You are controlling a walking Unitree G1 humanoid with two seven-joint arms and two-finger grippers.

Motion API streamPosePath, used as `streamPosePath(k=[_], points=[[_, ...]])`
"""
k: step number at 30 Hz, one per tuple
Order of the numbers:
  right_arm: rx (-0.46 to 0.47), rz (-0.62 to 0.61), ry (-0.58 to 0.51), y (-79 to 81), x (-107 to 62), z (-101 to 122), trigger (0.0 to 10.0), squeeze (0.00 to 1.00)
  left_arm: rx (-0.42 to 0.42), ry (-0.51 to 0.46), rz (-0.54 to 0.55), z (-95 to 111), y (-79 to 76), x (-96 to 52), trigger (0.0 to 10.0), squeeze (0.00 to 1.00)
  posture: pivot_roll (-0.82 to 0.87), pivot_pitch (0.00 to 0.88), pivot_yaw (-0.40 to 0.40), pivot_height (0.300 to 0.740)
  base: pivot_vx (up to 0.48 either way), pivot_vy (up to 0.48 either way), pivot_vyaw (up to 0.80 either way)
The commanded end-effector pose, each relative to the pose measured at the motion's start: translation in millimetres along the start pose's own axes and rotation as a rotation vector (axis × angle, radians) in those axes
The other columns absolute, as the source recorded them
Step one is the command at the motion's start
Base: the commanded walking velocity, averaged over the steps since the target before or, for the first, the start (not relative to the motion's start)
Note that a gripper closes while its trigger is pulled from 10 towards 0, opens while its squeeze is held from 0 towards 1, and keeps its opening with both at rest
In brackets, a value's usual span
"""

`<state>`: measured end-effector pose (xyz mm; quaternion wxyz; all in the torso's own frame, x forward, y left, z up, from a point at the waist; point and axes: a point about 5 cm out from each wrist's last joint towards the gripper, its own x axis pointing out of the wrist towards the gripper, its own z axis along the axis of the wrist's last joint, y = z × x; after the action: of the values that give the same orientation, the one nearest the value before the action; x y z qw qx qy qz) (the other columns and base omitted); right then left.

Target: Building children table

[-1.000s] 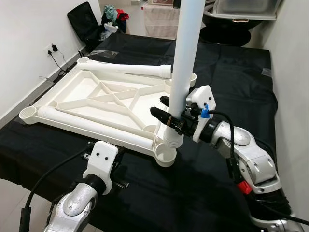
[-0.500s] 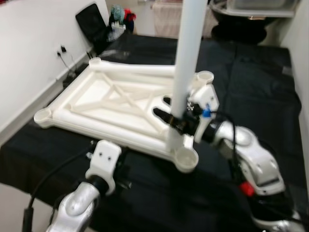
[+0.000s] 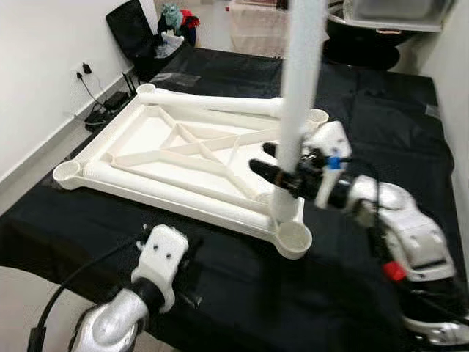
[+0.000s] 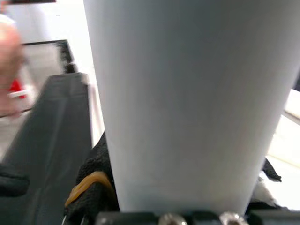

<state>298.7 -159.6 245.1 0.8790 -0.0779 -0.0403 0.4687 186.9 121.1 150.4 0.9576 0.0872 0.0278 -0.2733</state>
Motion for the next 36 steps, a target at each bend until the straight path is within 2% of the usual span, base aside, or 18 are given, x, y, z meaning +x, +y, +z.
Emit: streamPosePath(k=[1,5,7,8,9,18,24,32,36], points=[[0.016,0.101,-0.054,0.8,-9.6,4,10.0,0.0,0.0,-0.009,-0.086,2,-10.1,-5.5,10.0,0.0,0.01,0.194,0.004,0.74,0.0,0.0,0.0],[0.032,0.192,-0.086,-1.9,-20.4,12,10.0,0.0,0.01,0.0,-0.13,2,-16.9,-13.6,10.0,0.0,0.02,0.233,0.009,0.74,0.0,0.0,0.0],[0.045,0.277,-0.108,-3.9,-24.7,16,10.0,0.0,0.023,-0.001,-0.109,4,-16.5,-19.1,10.0,0.0,0.02,0.25,0.012,0.74,0.0,0.0,0.0],[0.045,0.277,-0.108,-3.9,-24.7,16,10.0,0.0,0.023,-0.001,-0.109,4,-16.5,-19.1,10.0,0.0,0.02,0.25,0.012,0.74,0.0,0.0,0.0],[0.051,0.343,-0.117,-4.7,-22.4,17,10.0,0.0,0.052,-0.023,-0.053,7,-12.9,-22.8,10.0,0.0,0.03,0.277,0.019,0.74,0.0,0.0,0.0],[0.061,0.429,-0.116,-1.8,-13.6,12,10.0,0.0,0.093,-0.07,0.005,15,-10.1,-32.8,10.0,0.0,0.04,0.32,0.036,0.74,0.0,0.0,0.0],[0.051,0.477,-0.126,-2.2,-15.6,10,10.0,0.0,0.168,-0.081,0.036,19,-6.4,-40.1,10.0,0.0,0.05,0.345,0.056,0.74,0.0,0.0,0.0],[-0.02,0.524,-0.134,10.1,-20.8,15,10.0,0.0,0.172,-0.09,0.059,17,-2.8,-42.0,10.0,0.0,0.06,0.352,0.069,0.74,0.0,0.0,0.0],[-0.074,0.572,-0.119,27.2,-21.1,20,10.0,0.0,0.175,-0.094,0.058,16,-0.4,-41.2,10.0,0.0,0.06,0.35,0.079,0.74,0.0,0.0,0.0]])
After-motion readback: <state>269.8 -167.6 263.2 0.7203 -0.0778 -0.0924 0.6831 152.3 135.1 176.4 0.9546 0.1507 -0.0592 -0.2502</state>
